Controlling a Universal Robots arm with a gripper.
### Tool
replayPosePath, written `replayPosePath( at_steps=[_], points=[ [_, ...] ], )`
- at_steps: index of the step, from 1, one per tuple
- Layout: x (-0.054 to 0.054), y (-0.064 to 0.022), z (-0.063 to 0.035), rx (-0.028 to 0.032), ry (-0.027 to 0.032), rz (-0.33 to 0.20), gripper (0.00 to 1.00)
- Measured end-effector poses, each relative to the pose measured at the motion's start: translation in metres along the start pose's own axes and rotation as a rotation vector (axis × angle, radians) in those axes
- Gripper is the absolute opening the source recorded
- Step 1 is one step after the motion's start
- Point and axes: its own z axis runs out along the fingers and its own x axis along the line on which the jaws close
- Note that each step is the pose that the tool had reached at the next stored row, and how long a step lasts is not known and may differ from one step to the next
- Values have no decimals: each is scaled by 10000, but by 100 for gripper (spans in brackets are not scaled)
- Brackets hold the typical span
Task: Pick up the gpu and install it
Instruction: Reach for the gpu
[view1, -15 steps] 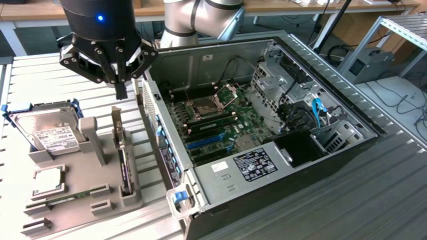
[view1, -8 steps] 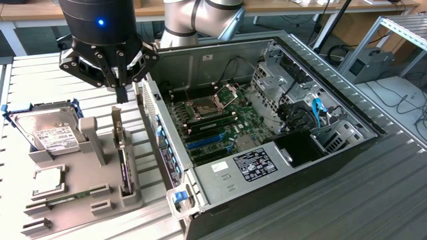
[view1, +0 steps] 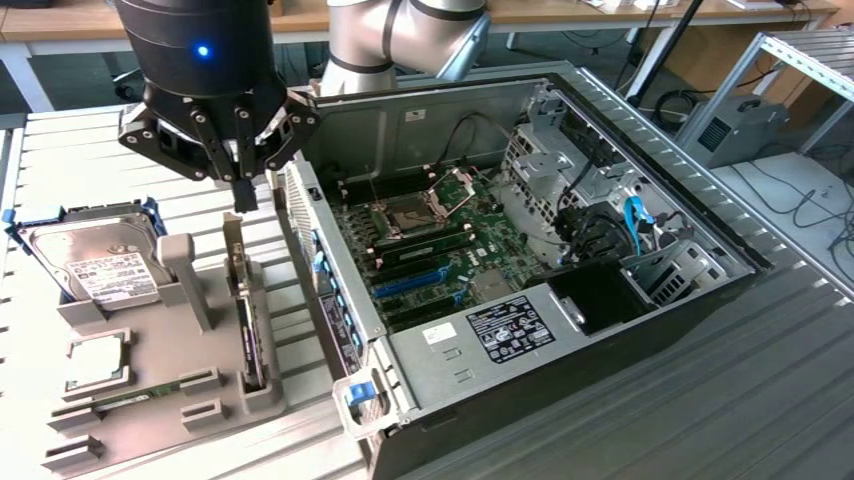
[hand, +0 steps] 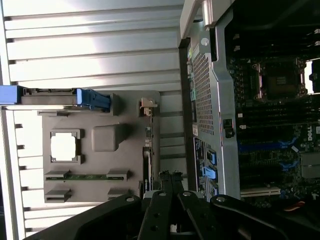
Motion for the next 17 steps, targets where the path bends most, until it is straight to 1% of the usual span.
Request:
replayPosePath(
  at_steps=[17],
  points=[
    [-4, -132, -6, 0, 0, -1, 11]
  ],
)
